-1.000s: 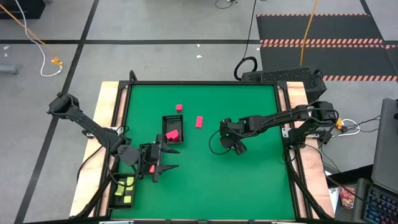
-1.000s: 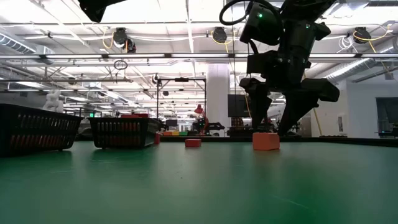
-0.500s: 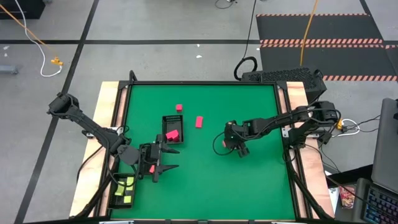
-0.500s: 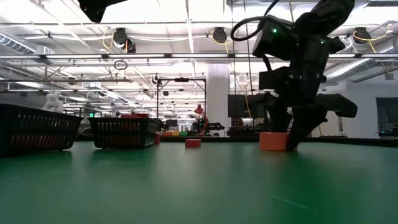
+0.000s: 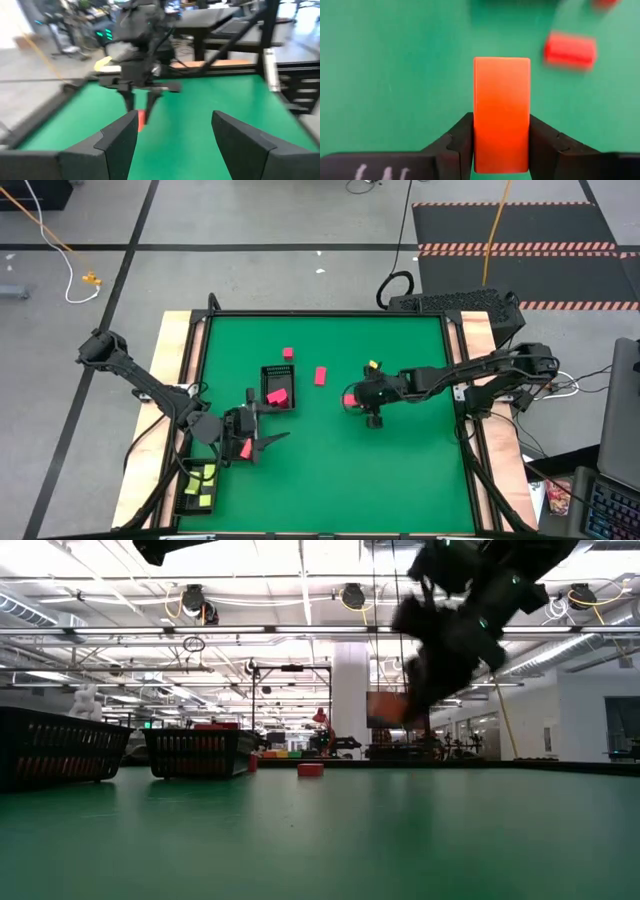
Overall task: Sort & place blocks by color
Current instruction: Put the orange block into the middle black bin
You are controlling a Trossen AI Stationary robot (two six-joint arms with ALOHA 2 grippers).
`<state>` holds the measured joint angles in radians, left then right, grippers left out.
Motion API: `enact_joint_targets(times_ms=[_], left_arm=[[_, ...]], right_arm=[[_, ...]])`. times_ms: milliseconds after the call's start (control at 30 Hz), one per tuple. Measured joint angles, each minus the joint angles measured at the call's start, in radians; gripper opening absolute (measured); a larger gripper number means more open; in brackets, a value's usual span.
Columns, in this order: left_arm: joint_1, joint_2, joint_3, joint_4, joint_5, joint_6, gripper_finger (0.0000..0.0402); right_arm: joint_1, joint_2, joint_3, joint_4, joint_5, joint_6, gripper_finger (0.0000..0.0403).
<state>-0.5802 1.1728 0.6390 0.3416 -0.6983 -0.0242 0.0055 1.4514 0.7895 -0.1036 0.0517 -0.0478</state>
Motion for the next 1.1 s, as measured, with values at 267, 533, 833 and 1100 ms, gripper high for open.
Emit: enact_joint_targets(times_ms=[267,533,833,1100], left_arm=[[0.009,0.077,0.0,0.132,-0.047,0.094,0.0255],[0.054,0.213,0.0,0.388,-0.046,0.188,0.0255],[0.098,0.304,0.0,0.55,0.047,0.153,0.0255],[0.102,0.323,0.0,0.555,0.111,0.18,0.0255]], right_arm=[[0.098,0.008,0.002,0.546,-0.031,0.014,0.0121],[0.188,0.051,0.002,0.833,-0.029,-0.002,0.0121],[0.231,0.117,0.002,0.887,0.003,-0.028,0.0121],[0.223,0.117,0.002,0.894,0.028,-0.063,0.0121]])
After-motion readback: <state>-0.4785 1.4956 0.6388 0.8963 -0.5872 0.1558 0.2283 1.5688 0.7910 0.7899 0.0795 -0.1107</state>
